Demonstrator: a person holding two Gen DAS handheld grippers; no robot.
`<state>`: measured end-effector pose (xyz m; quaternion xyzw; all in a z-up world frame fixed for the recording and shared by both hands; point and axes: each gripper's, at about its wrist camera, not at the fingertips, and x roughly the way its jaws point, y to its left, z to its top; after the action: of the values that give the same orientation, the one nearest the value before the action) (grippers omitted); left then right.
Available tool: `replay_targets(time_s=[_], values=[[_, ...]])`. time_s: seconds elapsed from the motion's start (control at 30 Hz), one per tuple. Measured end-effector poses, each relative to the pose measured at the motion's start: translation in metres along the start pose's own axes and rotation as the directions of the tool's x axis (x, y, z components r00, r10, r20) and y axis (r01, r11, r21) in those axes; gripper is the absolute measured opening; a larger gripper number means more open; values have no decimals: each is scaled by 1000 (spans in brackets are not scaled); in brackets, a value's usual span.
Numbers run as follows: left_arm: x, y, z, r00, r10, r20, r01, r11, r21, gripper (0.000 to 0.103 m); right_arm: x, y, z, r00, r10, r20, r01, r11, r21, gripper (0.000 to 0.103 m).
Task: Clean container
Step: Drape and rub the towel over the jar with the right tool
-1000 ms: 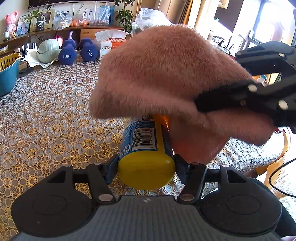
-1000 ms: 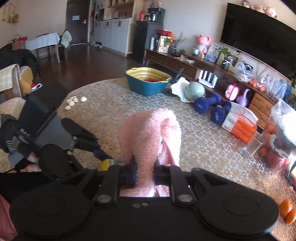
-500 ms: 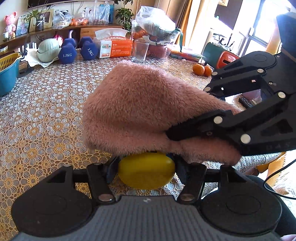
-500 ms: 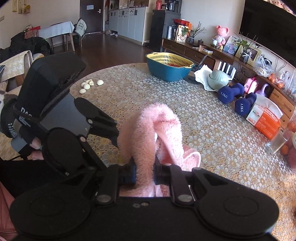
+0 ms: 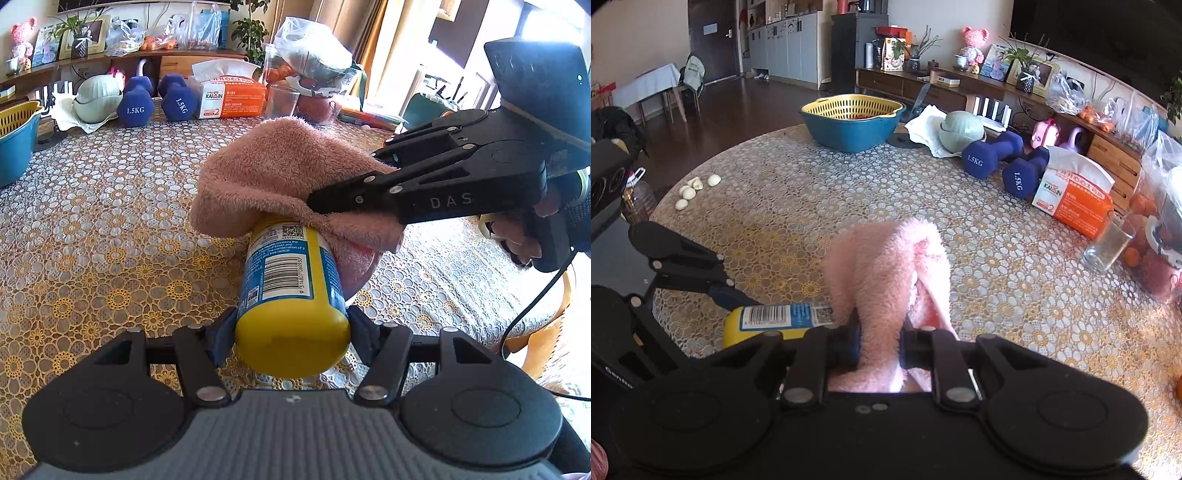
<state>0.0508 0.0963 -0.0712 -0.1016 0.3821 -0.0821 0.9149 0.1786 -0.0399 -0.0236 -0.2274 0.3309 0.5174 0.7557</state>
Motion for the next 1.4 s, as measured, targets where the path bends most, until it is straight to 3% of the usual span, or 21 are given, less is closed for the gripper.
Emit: replay_targets(time_s=[0.2,0.4,0.7,0.9,1.17,1.4], values=[[0,4,1,1000,-11,-5,11,1000,-13,63,11,-13,2,999,-34,-7,34,998,44,17],[2,3,-5,1000,2,-18,-2,1000,10,63,34,-14,-15,995,-45,-85,49,998,41,17],[2,4,-5,1000,7,-14,-6,1000,13,63,-10,-4,-5,996,-85,20,85,996,4,16],[1,3,-5,1000,8,-14,-8,1000,16,63,-51,27,10,994,-8,104,17,996,-92,16],[1,0,-4,1000,18,-17,-17,999,30,63,-40,71,0,990,138,27,-131,974,-188,16],[0,-1,-3,1000,22,-17,-21,999,37,63,-24,68,-2,993,114,5,-111,980,-166,16]])
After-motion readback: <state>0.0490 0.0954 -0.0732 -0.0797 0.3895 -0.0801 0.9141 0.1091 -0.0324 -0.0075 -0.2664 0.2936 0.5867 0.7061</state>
